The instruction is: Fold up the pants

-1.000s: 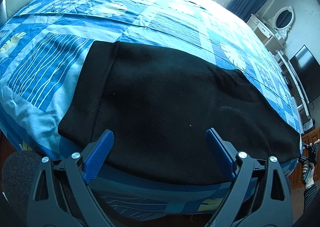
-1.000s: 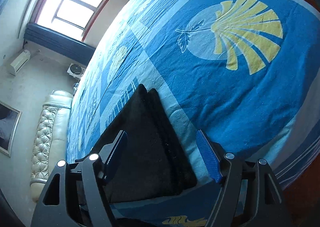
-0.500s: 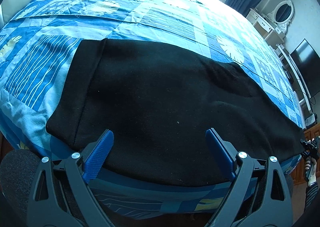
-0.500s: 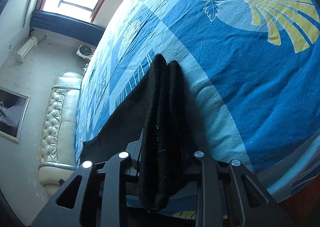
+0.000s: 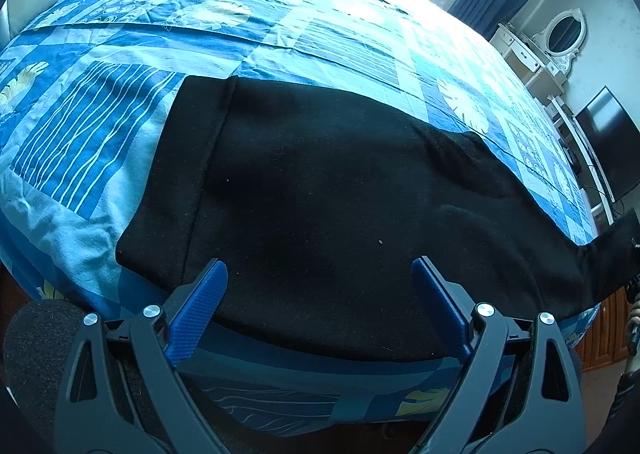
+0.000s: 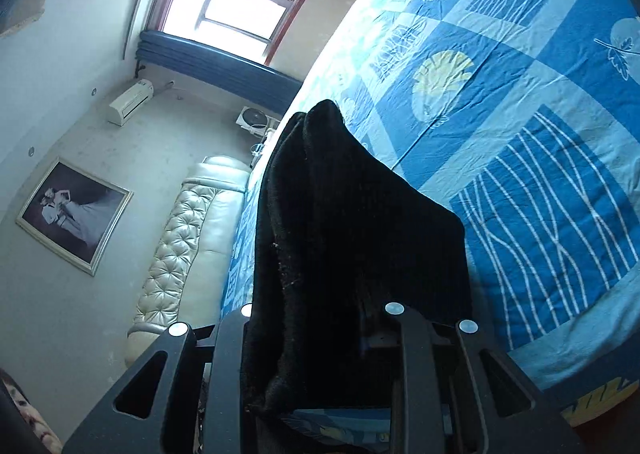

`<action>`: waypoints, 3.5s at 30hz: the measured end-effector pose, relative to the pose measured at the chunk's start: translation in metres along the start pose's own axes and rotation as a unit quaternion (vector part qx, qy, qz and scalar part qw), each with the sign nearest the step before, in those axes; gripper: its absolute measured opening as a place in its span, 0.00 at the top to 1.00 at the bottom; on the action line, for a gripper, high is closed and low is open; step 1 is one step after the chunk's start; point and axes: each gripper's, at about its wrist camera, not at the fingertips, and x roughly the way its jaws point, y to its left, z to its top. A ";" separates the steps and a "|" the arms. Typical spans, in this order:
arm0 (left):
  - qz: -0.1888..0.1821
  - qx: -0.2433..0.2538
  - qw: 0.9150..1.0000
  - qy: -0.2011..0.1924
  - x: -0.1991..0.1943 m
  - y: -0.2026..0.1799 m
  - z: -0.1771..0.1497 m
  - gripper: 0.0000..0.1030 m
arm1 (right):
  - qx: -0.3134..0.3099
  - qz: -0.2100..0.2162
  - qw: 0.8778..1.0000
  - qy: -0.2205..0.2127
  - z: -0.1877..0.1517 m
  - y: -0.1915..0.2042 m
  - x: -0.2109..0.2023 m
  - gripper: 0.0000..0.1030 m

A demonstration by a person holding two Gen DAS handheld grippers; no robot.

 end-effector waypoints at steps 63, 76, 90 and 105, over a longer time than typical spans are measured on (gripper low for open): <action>0.009 0.038 0.999 0.021 0.000 -0.022 -0.014 0.10 | 0.023 -0.131 0.989 0.060 -0.044 -0.043 0.112 0.42; 0.015 0.040 0.999 0.023 0.003 -0.024 -0.015 0.10 | 0.070 -0.064 0.992 0.087 -0.044 -0.088 0.135 0.77; 0.011 0.040 0.999 0.023 0.003 -0.023 -0.015 0.10 | 0.098 -0.017 0.990 0.101 -0.061 -0.096 0.111 0.66; 0.013 0.045 0.999 0.023 0.004 -0.024 -0.018 0.10 | 0.067 -0.007 0.987 0.144 -0.094 -0.091 0.088 0.69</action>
